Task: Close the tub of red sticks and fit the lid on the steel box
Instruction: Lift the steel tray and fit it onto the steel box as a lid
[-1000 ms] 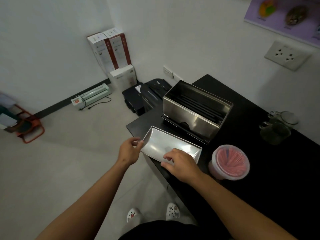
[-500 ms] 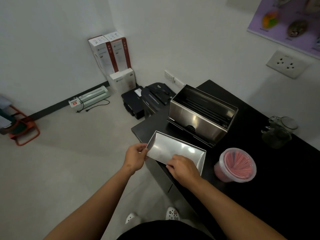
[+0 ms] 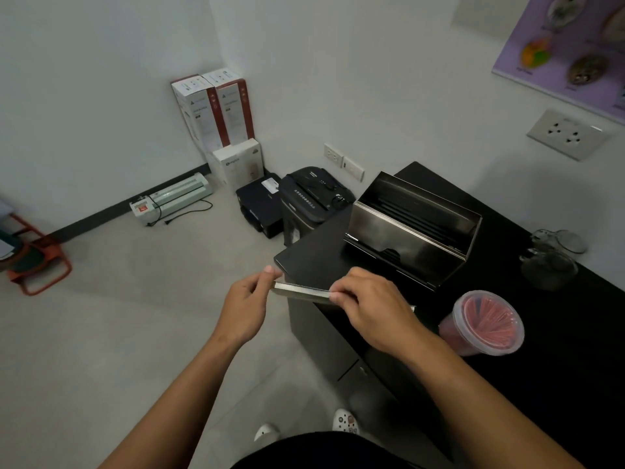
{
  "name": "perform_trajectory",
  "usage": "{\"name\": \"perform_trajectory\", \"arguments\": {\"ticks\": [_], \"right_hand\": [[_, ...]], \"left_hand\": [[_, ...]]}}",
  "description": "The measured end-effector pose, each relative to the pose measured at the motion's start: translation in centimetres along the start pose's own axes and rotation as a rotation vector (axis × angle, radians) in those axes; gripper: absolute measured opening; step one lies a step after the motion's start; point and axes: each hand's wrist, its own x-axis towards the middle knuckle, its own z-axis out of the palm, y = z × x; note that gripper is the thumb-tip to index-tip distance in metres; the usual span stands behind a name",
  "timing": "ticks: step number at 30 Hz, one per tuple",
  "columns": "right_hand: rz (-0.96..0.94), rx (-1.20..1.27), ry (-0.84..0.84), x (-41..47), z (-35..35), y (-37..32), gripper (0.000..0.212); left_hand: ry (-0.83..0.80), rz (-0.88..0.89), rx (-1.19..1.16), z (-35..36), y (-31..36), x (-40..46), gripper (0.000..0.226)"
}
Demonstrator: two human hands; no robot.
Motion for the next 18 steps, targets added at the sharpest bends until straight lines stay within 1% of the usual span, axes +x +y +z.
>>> {"name": "perform_trajectory", "arguments": {"ticks": [3,5,7,10,12,13,14,16,18], "right_hand": [[0.041,0.114,-0.024,1.1,-0.4,-1.5,0.013],[0.067,0.199,-0.019,1.6,-0.4,-2.4,0.011],[0.080,0.237,-0.011,1.9,-0.3,-3.1,0.010],[0.062,0.231,-0.004,2.1,-0.1,-3.9,0.008],[0.037,0.210,0.009,2.2,0.0,-4.3,0.008],[0.025,0.195,0.024,2.2,0.0,-4.5,0.008],[0.017,0.182,0.048,2.2,-0.1,-4.6,0.009],[0.020,0.165,0.116,2.0,-0.5,-4.3,0.017],[0.065,0.180,0.192,1.4,-1.0,-3.6,0.034]], "left_hand": [[-0.007,0.116,0.028,-1.5,0.8,-0.7,0.043],[-0.033,0.184,0.048,-2.6,1.0,-1.0,0.035],[-0.105,0.210,0.000,-3.7,0.9,-1.1,0.022],[-0.152,0.231,-0.045,-4.9,0.8,-0.9,0.024],[-0.139,0.230,-0.068,-5.5,0.9,-0.7,0.022],[-0.123,0.226,-0.078,-5.8,1.0,-0.5,0.026],[-0.102,0.222,-0.079,-6.2,1.1,-0.3,0.030],[-0.048,0.215,-0.056,-6.9,1.6,0.2,0.031],[-0.006,0.210,-0.064,-7.4,2.4,0.8,0.029]]}}
